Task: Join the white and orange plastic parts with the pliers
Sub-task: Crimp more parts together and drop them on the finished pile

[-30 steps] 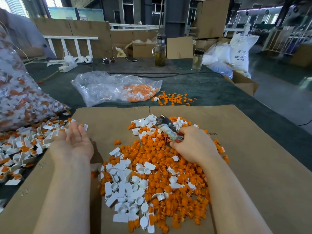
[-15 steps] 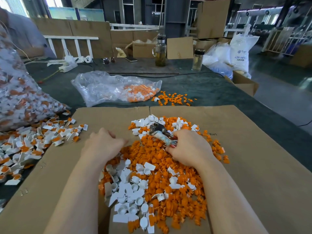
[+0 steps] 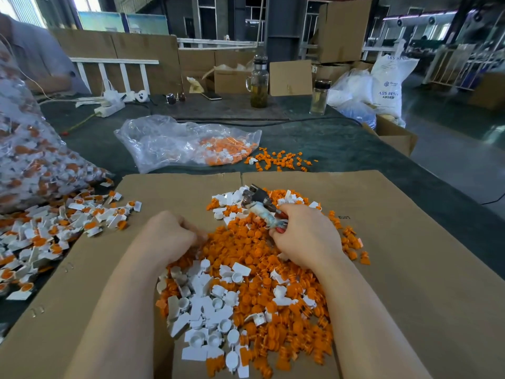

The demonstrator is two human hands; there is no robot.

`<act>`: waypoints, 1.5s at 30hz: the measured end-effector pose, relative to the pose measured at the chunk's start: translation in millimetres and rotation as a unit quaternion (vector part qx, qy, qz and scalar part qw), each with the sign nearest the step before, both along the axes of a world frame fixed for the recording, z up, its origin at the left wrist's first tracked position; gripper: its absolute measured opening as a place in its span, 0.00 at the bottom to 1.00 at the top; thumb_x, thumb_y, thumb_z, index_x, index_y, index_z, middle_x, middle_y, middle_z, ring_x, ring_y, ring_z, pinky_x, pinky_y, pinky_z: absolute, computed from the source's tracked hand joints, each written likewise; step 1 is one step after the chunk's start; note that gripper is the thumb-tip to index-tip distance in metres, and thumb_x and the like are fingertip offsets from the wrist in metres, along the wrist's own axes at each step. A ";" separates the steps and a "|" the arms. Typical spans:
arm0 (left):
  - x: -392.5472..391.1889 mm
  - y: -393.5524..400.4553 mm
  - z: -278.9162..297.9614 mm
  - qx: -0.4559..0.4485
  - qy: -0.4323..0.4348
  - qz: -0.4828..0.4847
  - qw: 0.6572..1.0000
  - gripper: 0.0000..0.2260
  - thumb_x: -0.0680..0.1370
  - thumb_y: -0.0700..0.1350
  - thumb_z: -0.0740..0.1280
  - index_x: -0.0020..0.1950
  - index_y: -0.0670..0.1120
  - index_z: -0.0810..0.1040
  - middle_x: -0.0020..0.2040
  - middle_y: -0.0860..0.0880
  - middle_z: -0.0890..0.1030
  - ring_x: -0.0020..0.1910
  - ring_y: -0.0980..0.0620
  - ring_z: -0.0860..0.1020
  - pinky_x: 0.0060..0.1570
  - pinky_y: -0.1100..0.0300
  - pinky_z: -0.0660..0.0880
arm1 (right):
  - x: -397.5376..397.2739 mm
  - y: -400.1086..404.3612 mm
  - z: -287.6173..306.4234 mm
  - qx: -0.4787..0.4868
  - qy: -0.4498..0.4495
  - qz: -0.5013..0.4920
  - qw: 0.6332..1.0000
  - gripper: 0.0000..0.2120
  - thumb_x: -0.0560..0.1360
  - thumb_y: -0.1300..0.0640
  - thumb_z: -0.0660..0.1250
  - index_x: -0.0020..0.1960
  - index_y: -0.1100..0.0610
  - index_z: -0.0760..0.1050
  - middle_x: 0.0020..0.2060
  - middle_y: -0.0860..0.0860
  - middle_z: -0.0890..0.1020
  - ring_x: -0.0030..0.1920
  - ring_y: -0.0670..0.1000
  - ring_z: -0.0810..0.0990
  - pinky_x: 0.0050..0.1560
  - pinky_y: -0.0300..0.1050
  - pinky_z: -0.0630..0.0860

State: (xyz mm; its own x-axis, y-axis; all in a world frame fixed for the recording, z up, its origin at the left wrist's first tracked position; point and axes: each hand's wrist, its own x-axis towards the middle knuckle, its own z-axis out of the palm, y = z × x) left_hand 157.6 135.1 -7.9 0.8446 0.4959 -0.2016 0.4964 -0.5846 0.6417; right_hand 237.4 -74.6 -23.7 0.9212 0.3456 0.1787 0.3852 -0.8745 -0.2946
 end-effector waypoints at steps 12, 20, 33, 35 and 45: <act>12.5 -52.4 2.9 -0.262 -0.230 0.011 0.937 0.01 0.73 0.42 0.75 0.43 0.47 0.84 0.34 0.49 0.85 0.28 0.59 0.81 0.30 0.71 0.75 | -5.2 1.1 10.5 0.263 0.061 0.043 0.962 0.10 0.73 0.50 0.72 0.51 0.53 0.79 0.43 0.45 0.81 0.45 0.47 0.79 0.44 0.49 0.78; 14.5 -61.7 4.3 -0.342 -0.253 0.020 0.905 0.04 0.73 0.37 0.75 0.46 0.41 0.82 0.32 0.47 0.84 0.29 0.56 0.82 0.30 0.70 0.75 | -7.4 3.9 11.9 0.355 0.057 0.047 0.932 0.09 0.71 0.51 0.74 0.49 0.49 0.79 0.39 0.44 0.81 0.42 0.44 0.80 0.48 0.53 0.80; 14.2 -67.6 5.1 -0.345 -0.284 0.036 0.894 0.04 0.72 0.35 0.75 0.43 0.40 0.82 0.37 0.43 0.85 0.37 0.49 0.86 0.37 0.63 0.81 | -11.6 7.7 16.0 0.335 0.001 0.052 0.941 0.07 0.73 0.52 0.73 0.50 0.50 0.78 0.38 0.40 0.79 0.42 0.44 0.79 0.46 0.48 0.79; 13.5 -68.4 5.8 -0.328 -0.288 0.038 0.899 0.04 0.72 0.36 0.76 0.43 0.41 0.83 0.36 0.44 0.85 0.37 0.49 0.86 0.37 0.63 0.81 | -11.9 8.7 15.9 0.319 -0.011 0.051 0.946 0.07 0.73 0.51 0.73 0.49 0.49 0.77 0.37 0.39 0.77 0.42 0.44 0.78 0.44 0.46 0.78; 11.0 -75.0 9.4 -0.188 -0.313 0.006 0.931 0.06 0.70 0.46 0.78 0.36 0.56 0.85 0.34 0.57 0.85 0.39 0.55 0.84 0.44 0.56 0.80 | -14.1 10.3 17.4 0.320 -0.046 0.025 0.946 0.09 0.73 0.51 0.73 0.50 0.52 0.79 0.38 0.42 0.79 0.40 0.46 0.79 0.43 0.50 0.79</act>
